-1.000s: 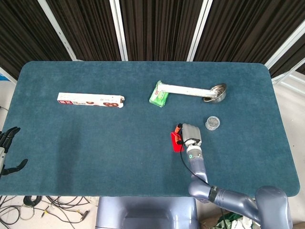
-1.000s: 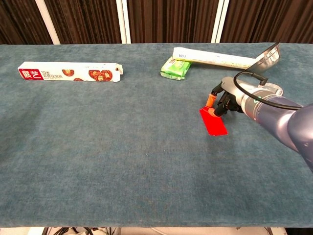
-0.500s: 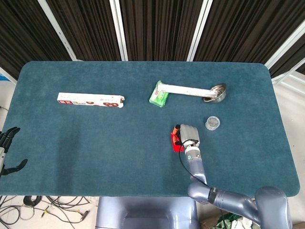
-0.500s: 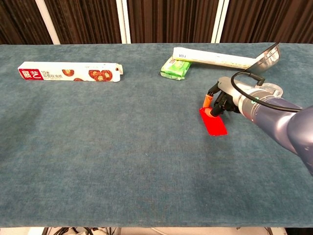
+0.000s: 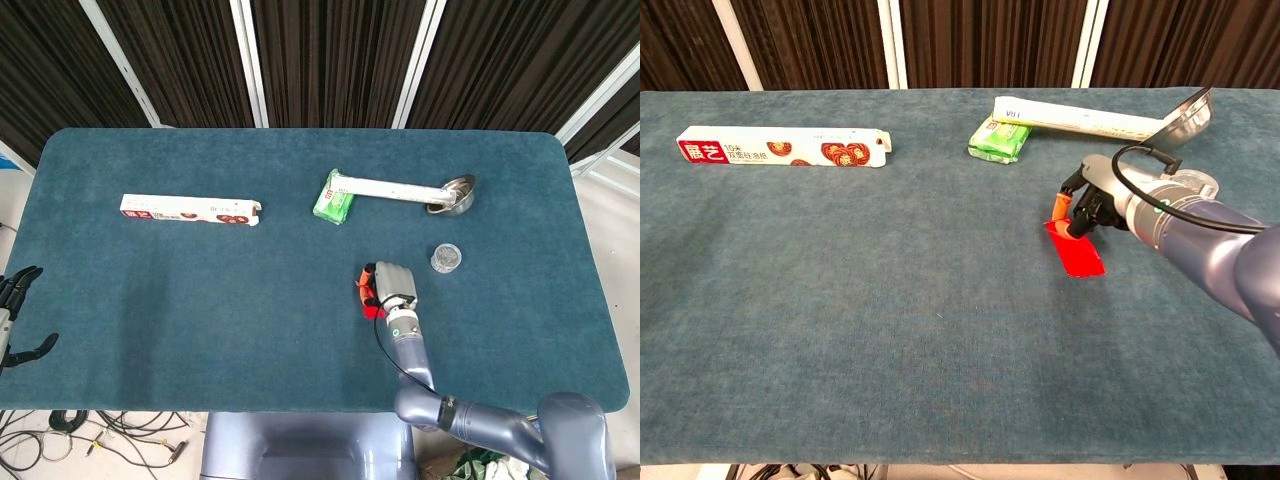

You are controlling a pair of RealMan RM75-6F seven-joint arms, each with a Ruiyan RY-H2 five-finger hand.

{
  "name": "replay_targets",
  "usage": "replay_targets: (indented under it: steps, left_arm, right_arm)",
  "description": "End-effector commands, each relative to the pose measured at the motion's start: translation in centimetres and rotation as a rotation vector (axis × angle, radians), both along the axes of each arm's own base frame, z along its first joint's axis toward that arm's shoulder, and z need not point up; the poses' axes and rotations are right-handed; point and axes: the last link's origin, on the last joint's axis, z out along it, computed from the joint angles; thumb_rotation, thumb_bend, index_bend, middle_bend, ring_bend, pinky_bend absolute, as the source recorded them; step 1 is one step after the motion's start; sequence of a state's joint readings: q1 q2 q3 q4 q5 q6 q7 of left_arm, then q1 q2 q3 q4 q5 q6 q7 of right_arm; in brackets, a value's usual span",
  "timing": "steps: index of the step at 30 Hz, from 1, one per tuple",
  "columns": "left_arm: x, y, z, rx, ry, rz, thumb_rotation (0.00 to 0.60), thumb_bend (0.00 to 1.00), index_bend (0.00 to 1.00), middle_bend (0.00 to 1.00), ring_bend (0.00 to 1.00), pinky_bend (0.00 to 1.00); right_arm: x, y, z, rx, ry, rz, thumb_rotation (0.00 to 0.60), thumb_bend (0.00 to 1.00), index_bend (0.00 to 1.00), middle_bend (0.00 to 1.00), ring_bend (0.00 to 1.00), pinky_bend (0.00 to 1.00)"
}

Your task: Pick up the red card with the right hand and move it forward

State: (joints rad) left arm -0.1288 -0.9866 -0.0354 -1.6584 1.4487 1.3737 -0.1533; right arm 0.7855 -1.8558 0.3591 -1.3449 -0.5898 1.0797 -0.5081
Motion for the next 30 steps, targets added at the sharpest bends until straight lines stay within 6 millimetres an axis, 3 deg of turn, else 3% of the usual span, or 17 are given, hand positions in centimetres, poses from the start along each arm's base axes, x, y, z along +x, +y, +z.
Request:
replay_targets:
  steps: [1,6,18,30]
  left_arm:
    - [0.0,0.0,0.0,0.000,0.001,0.000,0.600,0.27,0.08,0.06,0.09,0.06]
    - [0.0,0.0,0.0,-0.002,0.004,0.000,0.600,0.27,0.08,0.06,0.09,0.06]
    - [0.0,0.0,0.0,-0.003,0.007,0.002,0.600,0.27,0.08,0.06,0.09,0.06]
    - [0.0,0.0,-0.1,-0.003,0.008,0.002,0.600,0.27,0.08,0.06,0.09,0.06]
  right_arm:
    - [0.3,0.4,0.2,-0.001,-0.011,0.014,0.600,0.39,0.63,0.85,0.93,0.89]
    - [1.4,1.4,0.9,-0.003,-0.041,0.060,0.600,0.39,0.63,0.85,0.93,0.89]
    - [2.1,3.1,3.6,-0.026,-0.087,0.102,0.600,0.39,0.63,0.85,0.93,0.89]
    - [5.6,3.1,11.5,-0.030,-0.317,0.089,0.600,0.39,0.63,0.85,0.93,0.89]
